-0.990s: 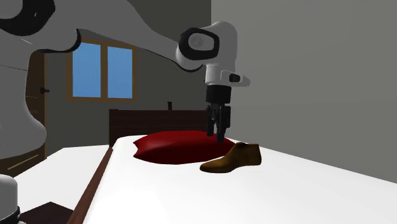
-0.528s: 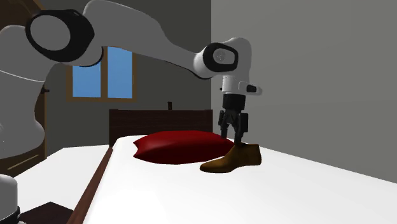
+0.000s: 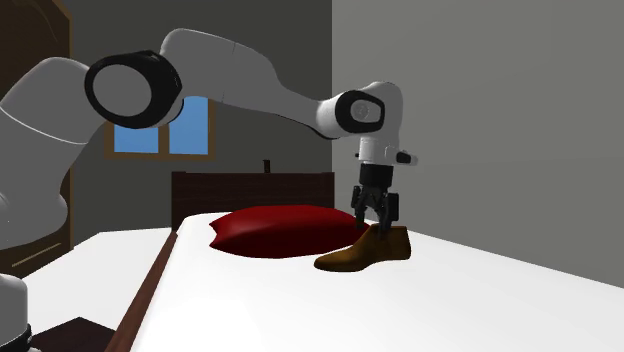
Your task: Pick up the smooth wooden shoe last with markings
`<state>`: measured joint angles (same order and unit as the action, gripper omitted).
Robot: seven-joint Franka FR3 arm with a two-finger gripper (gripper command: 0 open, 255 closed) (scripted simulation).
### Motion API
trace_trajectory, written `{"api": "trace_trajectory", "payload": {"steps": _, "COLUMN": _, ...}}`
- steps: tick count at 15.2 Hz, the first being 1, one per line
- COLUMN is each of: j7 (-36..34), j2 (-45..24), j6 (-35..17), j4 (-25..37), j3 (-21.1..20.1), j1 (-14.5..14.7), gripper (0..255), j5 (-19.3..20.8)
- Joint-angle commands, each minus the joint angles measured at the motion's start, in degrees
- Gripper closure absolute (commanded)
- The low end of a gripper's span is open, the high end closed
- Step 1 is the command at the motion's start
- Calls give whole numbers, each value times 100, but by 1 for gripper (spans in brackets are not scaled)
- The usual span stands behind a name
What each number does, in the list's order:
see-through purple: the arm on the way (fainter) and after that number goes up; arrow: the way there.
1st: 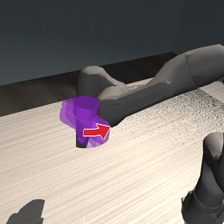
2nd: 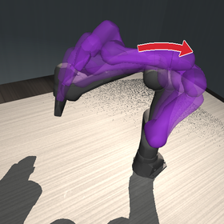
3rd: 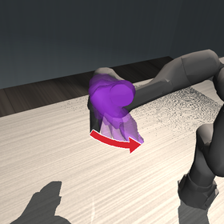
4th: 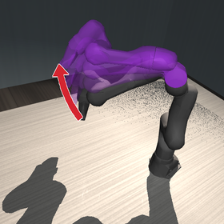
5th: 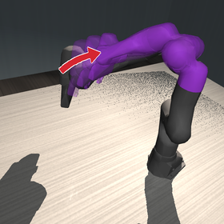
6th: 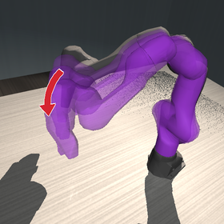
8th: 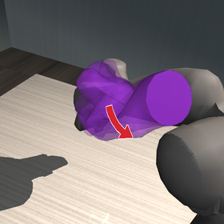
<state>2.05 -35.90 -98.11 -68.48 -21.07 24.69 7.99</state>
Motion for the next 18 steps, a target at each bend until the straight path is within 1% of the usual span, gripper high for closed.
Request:
{"api": "trace_trajectory", "payload": {"steps": 1, "j7": 7, "j2": -31, "j6": -133, "j4": -100, "j3": 8, "j1": -12, "gripper": 0, "j5": 10}}
{"api": "trace_trajectory", "payload": {"steps": 4, "j7": 6, "j2": -42, "j6": -247, "j4": -206, "j3": 12, "j1": -22, "gripper": 0, "j5": 15}}
{"api": "trace_trajectory", "payload": {"steps": 5, "j7": 4, "j2": -53, "j6": -241, "j4": -190, "j3": 13, "j1": -18, "gripper": 255, "j5": 17}}
{"api": "trace_trajectory", "payload": {"steps": 14, "j7": 6, "j2": -43, "j6": -247, "j4": -205, "j3": 12, "j1": -22, "gripper": 255, "j5": 15}}
{"api": "trace_trajectory", "payload": {"steps": 18, "j7": 8, "j2": -22, "j6": 49, "j4": 75, "j3": 3, "j1": 7, "gripper": 255, "j5": 4}}
